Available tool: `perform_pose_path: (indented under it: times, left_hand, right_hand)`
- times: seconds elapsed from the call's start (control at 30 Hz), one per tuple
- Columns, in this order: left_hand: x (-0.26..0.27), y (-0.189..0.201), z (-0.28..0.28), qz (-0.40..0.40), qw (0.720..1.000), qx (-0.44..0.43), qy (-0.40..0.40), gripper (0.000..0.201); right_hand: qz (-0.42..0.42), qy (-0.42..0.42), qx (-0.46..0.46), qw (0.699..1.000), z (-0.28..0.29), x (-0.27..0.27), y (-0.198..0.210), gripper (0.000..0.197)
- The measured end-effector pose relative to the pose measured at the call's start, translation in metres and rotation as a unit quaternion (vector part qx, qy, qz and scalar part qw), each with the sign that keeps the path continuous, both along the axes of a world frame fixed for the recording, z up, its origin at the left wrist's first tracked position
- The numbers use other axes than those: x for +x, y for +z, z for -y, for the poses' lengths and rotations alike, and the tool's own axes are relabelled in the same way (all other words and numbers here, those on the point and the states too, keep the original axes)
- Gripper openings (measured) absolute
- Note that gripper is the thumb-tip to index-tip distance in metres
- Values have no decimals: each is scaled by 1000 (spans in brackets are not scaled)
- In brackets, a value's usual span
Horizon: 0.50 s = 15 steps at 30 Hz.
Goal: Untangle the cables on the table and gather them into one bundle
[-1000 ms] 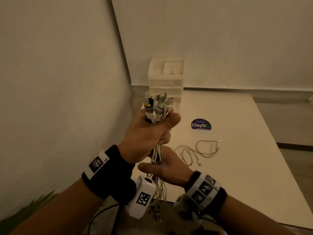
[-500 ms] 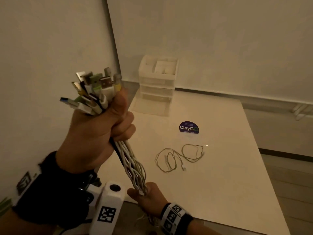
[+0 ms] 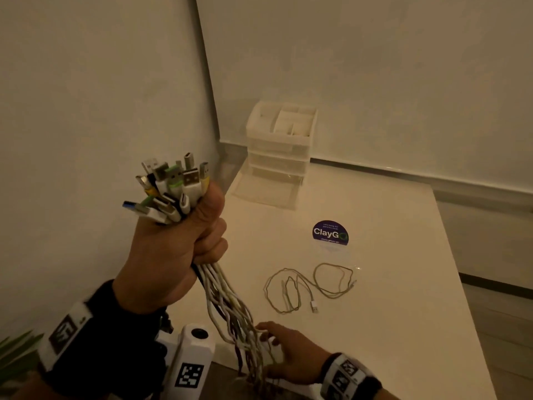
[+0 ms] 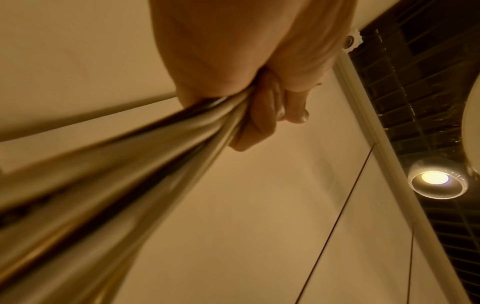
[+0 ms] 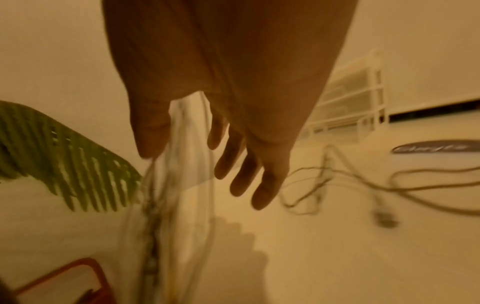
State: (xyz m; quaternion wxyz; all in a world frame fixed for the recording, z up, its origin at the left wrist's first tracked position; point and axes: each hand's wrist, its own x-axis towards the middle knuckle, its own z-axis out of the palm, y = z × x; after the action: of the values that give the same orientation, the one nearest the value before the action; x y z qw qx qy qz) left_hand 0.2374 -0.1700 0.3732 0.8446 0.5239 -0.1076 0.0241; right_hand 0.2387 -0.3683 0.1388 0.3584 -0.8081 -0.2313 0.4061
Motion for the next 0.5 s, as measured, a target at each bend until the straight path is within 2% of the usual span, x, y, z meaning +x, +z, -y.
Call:
perform_pose_path:
  times: [0.07, 0.13, 0.23, 0.33, 0.4, 0.43, 0.5]
  left_hand:
    - [0, -4, 4, -15, 1000, 21, 11, 45]
    - [2, -7, 9, -23, 999, 32, 20, 41]
    - [2, -10, 17, -32, 998, 40, 37, 38]
    - [4, -12, 23, -68, 992, 44, 96, 17]
    - [6, -14, 26, -84, 987, 48, 126, 14]
    - [7, -14, 28, -92, 985, 47, 140, 12]
    - [9, -15, 29, -101, 981, 32, 163, 14]
  right_hand:
    - [-6, -9, -52, 999, 33, 24, -4, 60]
    - [72, -10, -137, 988, 56, 49, -14, 54]
    - [193, -1, -233, 953, 71, 80, -39, 56]
    - [246, 48, -282, 926, 65, 93, -66, 59]
    - [287, 60, -290, 911, 62, 93, -80, 51]
    - [335, 51, -265, 903, 64, 91, -87, 47]
    - [372, 82, -237, 894, 73, 86, -97, 46]
